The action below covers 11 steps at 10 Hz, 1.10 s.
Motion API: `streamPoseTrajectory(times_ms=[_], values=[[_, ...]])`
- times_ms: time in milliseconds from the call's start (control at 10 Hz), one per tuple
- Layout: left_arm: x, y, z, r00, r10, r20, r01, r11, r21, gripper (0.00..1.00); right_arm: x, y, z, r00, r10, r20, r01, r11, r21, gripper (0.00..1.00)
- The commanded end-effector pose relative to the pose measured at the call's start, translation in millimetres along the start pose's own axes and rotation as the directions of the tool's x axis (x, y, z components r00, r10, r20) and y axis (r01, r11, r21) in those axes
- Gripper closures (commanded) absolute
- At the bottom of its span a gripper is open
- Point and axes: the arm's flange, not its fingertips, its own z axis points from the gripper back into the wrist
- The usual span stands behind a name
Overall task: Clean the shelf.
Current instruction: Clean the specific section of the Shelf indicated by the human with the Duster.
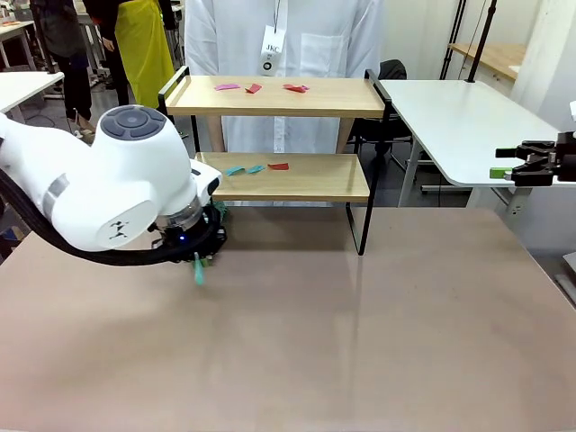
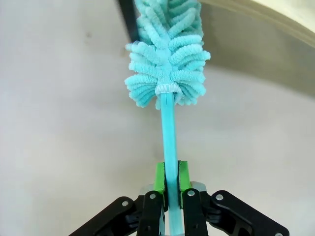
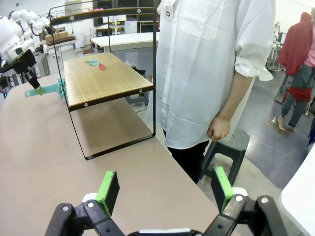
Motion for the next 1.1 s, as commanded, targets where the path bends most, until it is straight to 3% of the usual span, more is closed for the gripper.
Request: streamPoseTrajectory(times_ms=[0,200,300,800,1000], values=[[-5,13,6,0.999,-0.027,0.040,0.024,0.997,0.076,0.87,4,0,0,1.000,-0.001,-0.008,0.001,1.000,-0.001,0.00],[-10,10,16,0.991,-0.053,0.127,0.050,0.998,0.027,0.87,4,0,0,1.000,-0.001,-0.008,0.001,1.000,-0.001,0.00],[-2,8,8,0.999,-0.037,0.033,0.036,0.999,0.040,0.87,4,0,0,1.000,-0.001,-0.008,0.001,1.000,-0.001,0.00],[-6,5,7,0.998,-0.042,0.037,0.041,0.999,0.033,0.87,4,0,0,1.000,-0.001,-0.008,0.001,1.000,-0.001,0.00],[-10,11,16,0.990,-0.124,0.068,0.125,0.992,-0.014,0.87,4,0,0,1.000,-0.001,-0.008,0.001,1.000,-0.001,0.00]])
